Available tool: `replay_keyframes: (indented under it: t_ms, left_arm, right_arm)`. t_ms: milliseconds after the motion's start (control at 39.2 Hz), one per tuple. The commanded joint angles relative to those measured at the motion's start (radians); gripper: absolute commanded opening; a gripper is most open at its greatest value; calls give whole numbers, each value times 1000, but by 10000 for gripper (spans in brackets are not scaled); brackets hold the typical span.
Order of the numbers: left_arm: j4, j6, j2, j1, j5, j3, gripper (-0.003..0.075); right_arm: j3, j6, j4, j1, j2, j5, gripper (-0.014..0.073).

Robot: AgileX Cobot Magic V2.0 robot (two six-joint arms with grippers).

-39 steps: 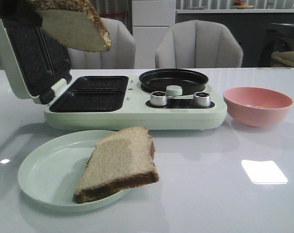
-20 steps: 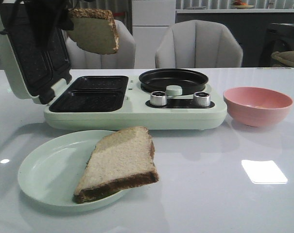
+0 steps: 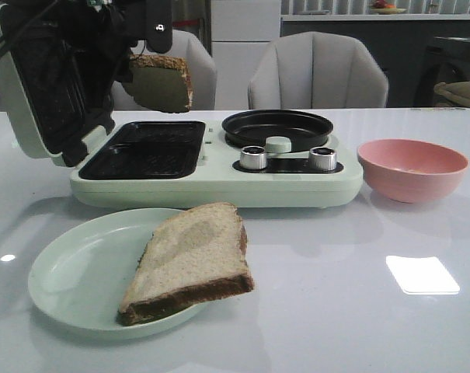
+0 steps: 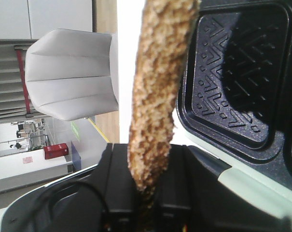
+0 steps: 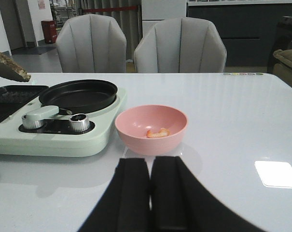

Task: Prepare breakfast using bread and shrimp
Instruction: 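Lift the bread slice with the left gripper over the sandwich maker plate, then lower the bread onto the waffle plate and open the left gripper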

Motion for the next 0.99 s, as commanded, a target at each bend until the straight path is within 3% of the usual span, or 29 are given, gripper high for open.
replay_keyframes:
  t_ms: [0, 102, 229, 459, 713, 968]
  left_arm:
    - [25, -14, -27, 14, 7, -58, 114]
    - [25, -16, 9, 23, 6, -81, 114]
    - [48, -116, 48, 32, 7, -107, 114]
    - [45, -120, 99, 39, -4, -117, 114]
    - [37, -221, 109, 39, -51, -112, 114]
    - [23, -223, 109, 39, -62, -50, 126]
  right_arm:
    - [-18, -6, -7, -3, -22, -74, 164]
    - [-18, -6, -7, -3, -22, -74, 164]
    - [-18, -6, -7, -3, -22, -74, 164]
    - [-18, -6, -7, -3, -22, -74, 164]
    - [-18, -6, -7, -3, -22, -74, 164]
    - [-18, -6, -7, -3, -22, -74, 164]
